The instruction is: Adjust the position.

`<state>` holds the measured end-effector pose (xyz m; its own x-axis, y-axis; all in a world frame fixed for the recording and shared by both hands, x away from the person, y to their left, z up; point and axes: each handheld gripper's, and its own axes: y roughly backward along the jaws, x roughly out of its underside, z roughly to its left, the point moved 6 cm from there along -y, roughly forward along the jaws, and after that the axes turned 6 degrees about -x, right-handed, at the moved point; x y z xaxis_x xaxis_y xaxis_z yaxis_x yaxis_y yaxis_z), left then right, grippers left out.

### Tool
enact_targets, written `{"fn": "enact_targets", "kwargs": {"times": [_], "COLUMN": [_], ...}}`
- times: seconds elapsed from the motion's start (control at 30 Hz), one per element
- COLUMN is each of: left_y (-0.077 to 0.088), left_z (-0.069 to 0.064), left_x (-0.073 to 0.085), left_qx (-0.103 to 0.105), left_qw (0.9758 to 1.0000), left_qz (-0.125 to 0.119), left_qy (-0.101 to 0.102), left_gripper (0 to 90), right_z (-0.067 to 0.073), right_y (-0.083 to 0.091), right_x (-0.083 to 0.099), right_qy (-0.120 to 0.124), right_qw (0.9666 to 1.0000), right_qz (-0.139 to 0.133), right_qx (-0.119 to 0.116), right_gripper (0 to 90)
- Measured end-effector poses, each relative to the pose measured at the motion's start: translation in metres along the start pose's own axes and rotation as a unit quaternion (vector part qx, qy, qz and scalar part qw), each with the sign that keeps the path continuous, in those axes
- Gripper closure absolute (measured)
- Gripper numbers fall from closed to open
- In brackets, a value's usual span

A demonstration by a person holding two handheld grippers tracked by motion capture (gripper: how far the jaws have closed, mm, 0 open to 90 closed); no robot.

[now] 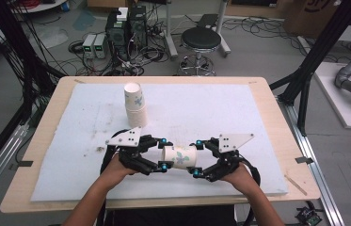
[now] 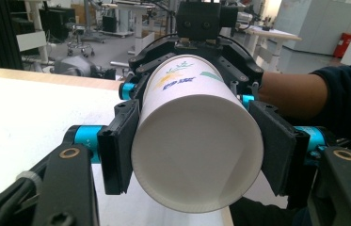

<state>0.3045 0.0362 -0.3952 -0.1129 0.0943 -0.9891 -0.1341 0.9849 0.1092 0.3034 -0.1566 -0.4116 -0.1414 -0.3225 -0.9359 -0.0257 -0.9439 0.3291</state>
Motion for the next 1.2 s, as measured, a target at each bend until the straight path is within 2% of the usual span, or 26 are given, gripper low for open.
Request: {"fn": "enact_targets", "kwargs": {"times": [0.2, 0.43, 0.6, 0.67, 0.7, 0.77, 0.93, 1.07, 1.2], "left_y": [-0.0008, 0.0, -0.0007, -0.0014, -0.0019, -0.0013, 0.0008, 0.0001, -0.0017], "left_z": [-0.0014, -0.0004, 0.0009, 0.0026, 0.0037, 0.0048, 0.0039, 0.0065, 0.0077], "left_x": [0.0007, 0.0012, 0.0031, 0.0038, 0.0043, 0.004, 0.0, 0.0013, 0.0033], "left_qx": [0.01, 0.012, 0.007, -0.011, -0.023, -0.035, -0.043, -0.055, -0.064], "left_qw": [0.9999, 0.9997, 0.9997, 0.9998, 0.9994, 0.9985, 0.9974, 0.9936, 0.9879], "left_qz": [-0.009, -0.021, -0.015, 0.001, 0.015, 0.035, 0.058, 0.097, 0.137], "left_qy": [0.0, 0.004, 0.017, 0.017, 0.021, 0.021, -0.002, -0.018, -0.035], "left_gripper": [37.1, 37.2, 36.8, 30.9, 22.0, 13.7, 13.7, 13.9, 14.0], "right_z": [0.0024, 0.0028, 0.0015, 0.0015, 0.0016, 0.0009, -0.0034, -0.0048, -0.0065], "right_y": [0.0005, 0.0027, 0.0041, 0.0047, 0.0052, 0.0063, 0.0073, 0.0055, 0.0016], "right_x": [-0.0017, -0.0039, -0.0045, -0.0044, -0.0048, -0.0054, -0.0068, -0.0084, -0.0103], "right_qy": [0.006, 0.007, -0.015, -0.02, -0.023, -0.029, -0.041, -0.038, -0.034], "right_qw": [0.9997, 0.9994, 0.9989, 0.9989, 0.9988, 0.9989, 0.9989, 0.9984, 0.9968], "right_qz": [-0.011, -0.025, -0.031, -0.029, -0.03, -0.022, 0.009, 0.039, 0.072], "right_qx": [-0.019, -0.024, -0.031, -0.031, -0.033, -0.03, -0.022, -0.011, -0.004], "right_gripper": [27.4, 32.2, 33.6, 33.5, 33.4, 33.3, 33.0, 32.9, 32.8]}}
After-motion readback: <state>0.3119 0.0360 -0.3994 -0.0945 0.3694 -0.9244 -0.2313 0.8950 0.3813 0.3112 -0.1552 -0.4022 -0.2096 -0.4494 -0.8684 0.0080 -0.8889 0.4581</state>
